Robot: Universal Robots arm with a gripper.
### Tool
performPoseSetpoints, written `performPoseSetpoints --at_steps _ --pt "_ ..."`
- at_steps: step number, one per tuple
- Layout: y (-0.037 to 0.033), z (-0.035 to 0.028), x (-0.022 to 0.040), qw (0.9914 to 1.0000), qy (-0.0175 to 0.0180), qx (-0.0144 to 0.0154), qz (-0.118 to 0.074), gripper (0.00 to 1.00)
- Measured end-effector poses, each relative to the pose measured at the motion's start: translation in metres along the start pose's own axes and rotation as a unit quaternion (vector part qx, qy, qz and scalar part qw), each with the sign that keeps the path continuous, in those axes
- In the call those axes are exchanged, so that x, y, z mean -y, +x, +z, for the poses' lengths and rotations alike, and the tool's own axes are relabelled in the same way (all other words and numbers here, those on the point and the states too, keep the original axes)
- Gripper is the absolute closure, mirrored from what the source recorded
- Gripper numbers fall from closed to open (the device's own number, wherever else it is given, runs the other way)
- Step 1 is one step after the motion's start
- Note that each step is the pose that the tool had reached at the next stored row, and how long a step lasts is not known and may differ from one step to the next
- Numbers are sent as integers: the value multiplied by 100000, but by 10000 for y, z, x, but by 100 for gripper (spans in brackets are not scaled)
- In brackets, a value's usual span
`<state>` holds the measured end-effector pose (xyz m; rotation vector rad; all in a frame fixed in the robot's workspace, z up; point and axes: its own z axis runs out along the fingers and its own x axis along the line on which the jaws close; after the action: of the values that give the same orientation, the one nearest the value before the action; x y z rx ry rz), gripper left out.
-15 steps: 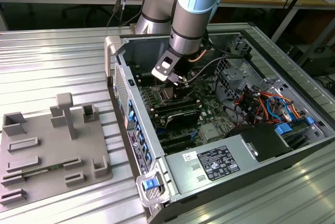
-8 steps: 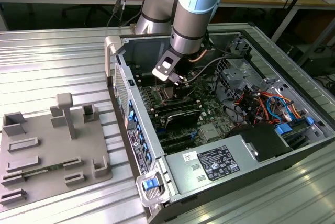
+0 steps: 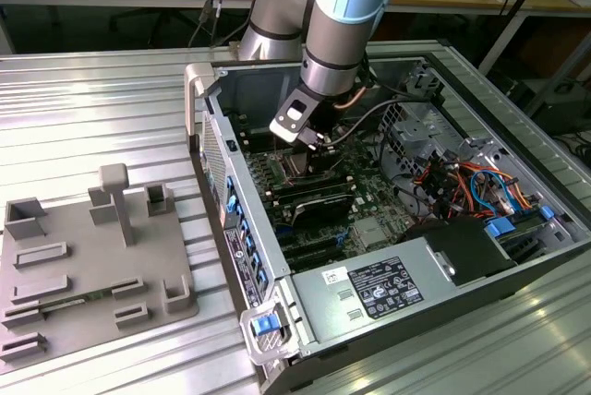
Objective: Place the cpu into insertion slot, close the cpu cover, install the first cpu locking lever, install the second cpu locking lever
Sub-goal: 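Place the cpu into insertion slot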
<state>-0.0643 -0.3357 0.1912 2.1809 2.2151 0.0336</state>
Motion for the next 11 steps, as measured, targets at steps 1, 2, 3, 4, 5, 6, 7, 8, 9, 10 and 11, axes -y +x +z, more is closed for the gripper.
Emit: performPoseSetpoints --at_steps 1,2,3,4,5,6,7,8,9,10,11 --pt "2 2 -1 100000 53 74 -4 45" --pt "2 2 -1 100000 76 105 -6 45" --pt "2 1 0 100000 88 124 5 45" --pt "2 1 0 100000 92 130 2 45" --pt "2 1 0 100000 97 130 2 45" --pt "2 1 0 100000 98 130 4 45" --pt "2 1 0 100000 95 126 1 45" --pt "2 1 0 100000 95 124 4 45" --pt "2 1 0 100000 97 124 5 45" --pt "2 1 0 100000 98 124 5 45" --pt "2 1 0 100000 97 136 2 45"
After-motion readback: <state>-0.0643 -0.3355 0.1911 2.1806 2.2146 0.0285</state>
